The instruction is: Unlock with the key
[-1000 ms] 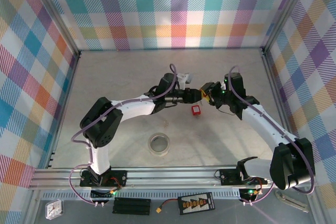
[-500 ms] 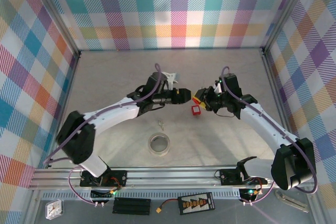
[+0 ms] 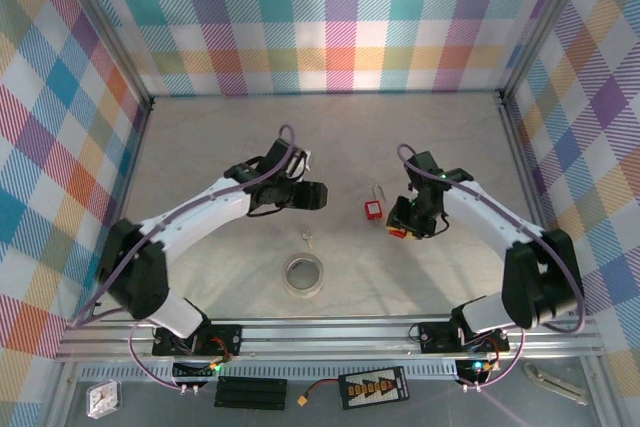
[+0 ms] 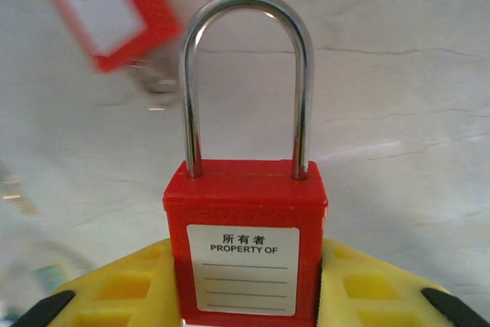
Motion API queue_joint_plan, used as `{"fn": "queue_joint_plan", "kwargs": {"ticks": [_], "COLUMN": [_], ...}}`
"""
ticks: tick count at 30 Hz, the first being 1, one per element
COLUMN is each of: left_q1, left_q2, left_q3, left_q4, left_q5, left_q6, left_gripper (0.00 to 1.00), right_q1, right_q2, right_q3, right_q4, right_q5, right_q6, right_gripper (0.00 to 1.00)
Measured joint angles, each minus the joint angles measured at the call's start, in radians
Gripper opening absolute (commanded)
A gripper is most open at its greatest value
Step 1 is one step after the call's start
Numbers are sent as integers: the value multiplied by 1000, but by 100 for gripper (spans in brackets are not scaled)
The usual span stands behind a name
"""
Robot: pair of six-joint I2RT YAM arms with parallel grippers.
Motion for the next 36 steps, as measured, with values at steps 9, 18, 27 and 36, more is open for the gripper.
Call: {"fn": "queue_joint_plan", "kwargs": {"ticks": [9, 18, 27, 36], "left_q1": [4, 4, 4, 4], "left_q2": [209, 328, 388, 409], "left_q3": [88, 125, 167, 185], "left_q4": [-138, -192, -220, -241], "left_q5": [16, -11, -23, -32], "left_q6": [100, 175, 221, 246], "left_gripper": [60, 57, 49, 42], "right_q1": [0, 0, 0, -2], "right_q2": [101, 148, 171, 159], "right_q3": [-41, -43, -40, -36], "right_q4": [-45, -43, -38, -27], "right_q5": [100, 107, 93, 102], "right_q6": [-79, -108, -106, -97], "right_gripper": [0, 4, 31, 52]}}
